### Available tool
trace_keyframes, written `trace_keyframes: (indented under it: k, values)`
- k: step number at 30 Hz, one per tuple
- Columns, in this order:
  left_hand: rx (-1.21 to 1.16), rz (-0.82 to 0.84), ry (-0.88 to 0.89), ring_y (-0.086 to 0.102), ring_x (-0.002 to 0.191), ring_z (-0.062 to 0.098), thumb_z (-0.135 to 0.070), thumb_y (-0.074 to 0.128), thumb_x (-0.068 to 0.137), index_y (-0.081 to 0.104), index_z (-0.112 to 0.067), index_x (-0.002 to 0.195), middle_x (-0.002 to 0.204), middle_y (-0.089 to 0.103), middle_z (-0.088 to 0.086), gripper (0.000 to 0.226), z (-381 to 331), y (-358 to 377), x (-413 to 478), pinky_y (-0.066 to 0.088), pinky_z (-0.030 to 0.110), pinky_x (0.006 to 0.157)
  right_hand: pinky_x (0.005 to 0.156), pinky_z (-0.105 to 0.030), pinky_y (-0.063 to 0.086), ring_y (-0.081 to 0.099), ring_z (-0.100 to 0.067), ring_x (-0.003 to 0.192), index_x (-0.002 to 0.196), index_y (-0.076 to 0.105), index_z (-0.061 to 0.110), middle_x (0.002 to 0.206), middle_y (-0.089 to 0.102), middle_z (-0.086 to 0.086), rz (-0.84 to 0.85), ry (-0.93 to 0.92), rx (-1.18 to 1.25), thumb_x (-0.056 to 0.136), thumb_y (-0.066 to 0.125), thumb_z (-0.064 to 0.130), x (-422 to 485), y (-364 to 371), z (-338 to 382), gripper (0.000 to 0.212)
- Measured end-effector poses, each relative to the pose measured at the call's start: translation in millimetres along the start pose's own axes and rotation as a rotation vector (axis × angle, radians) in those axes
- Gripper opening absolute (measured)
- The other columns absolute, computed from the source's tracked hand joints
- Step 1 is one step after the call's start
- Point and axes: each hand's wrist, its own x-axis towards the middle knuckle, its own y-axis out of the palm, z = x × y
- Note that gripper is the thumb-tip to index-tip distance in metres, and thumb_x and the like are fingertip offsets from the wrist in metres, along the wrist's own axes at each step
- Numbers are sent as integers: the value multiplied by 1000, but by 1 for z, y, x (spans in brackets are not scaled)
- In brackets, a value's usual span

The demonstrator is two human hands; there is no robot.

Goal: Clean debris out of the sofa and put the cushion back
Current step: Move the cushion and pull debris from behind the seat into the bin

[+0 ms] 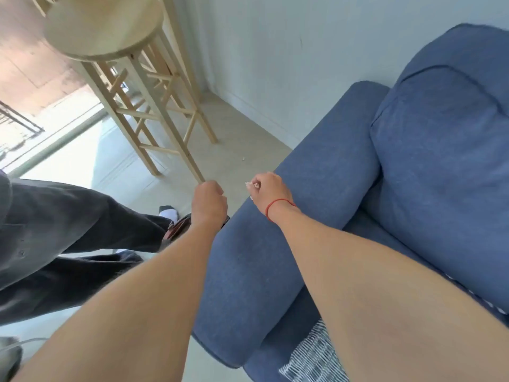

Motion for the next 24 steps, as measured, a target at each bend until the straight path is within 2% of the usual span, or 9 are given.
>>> trace_keyframes:
  k: [3,6,8,11,13,15,17,21,24]
  values:
    - [23,-2,-82,59,99,32,-3,58,89,68,-2,98,110,63,15,14,44,-13,11,48,36,86,82,-33,48,60,-29,102,102,63,12,114,63,-9,93,-29,-20,93,55,18,7,38,27,14]
    - [1,14,-186,59,90,31,-6,55,88,69,-9,90,102,65,11,14,85,-21,20,52,39,85,78,-30,46,61,-28,101,105,63,9,113,64,-10,172,-40,-24,93,54,12,11,71,48,15]
    - [-2,26,-228,61,88,33,-7,54,89,69,-8,90,99,66,14,15,105,-25,23,52,37,80,84,-32,50,63,-28,103,106,65,7,114,65,-11,214,-37,-19,94,55,11,12,87,60,16]
    - [38,59,-235,63,91,40,-5,50,91,69,2,93,99,63,22,20,117,-29,22,49,37,75,98,-37,51,61,-31,113,118,65,7,122,64,-14,376,-22,-107,93,51,2,11,103,68,29]
    - [72,86,-223,59,81,36,-5,46,93,69,1,94,98,61,21,23,119,-31,22,47,35,72,103,-39,48,58,-33,117,128,59,9,130,59,-16,470,2,-175,90,47,-5,9,108,69,42]
    - [98,109,-217,52,68,25,-6,45,95,68,-1,95,85,56,11,24,118,-31,21,43,32,69,101,-41,49,59,-32,111,130,56,10,130,59,-16,467,9,-183,88,47,-6,10,108,66,45]
    - [101,134,-206,49,64,22,-9,45,94,66,-4,87,76,51,6,23,112,-31,20,43,32,68,105,-42,47,56,-32,120,137,49,11,136,55,-15,449,21,-157,87,46,-8,12,101,64,54]
    - [90,156,-157,56,82,34,-13,45,89,50,-16,60,81,58,10,30,86,-31,14,53,44,80,109,-41,42,47,-32,132,146,38,14,145,47,-12,394,54,-104,86,42,-13,12,69,54,66]
    - [124,170,-99,49,88,28,-17,47,93,45,-22,62,92,56,7,31,57,-26,2,44,36,83,110,-41,40,45,-32,134,146,39,16,148,44,-11,324,67,-66,88,39,-9,5,42,38,63]
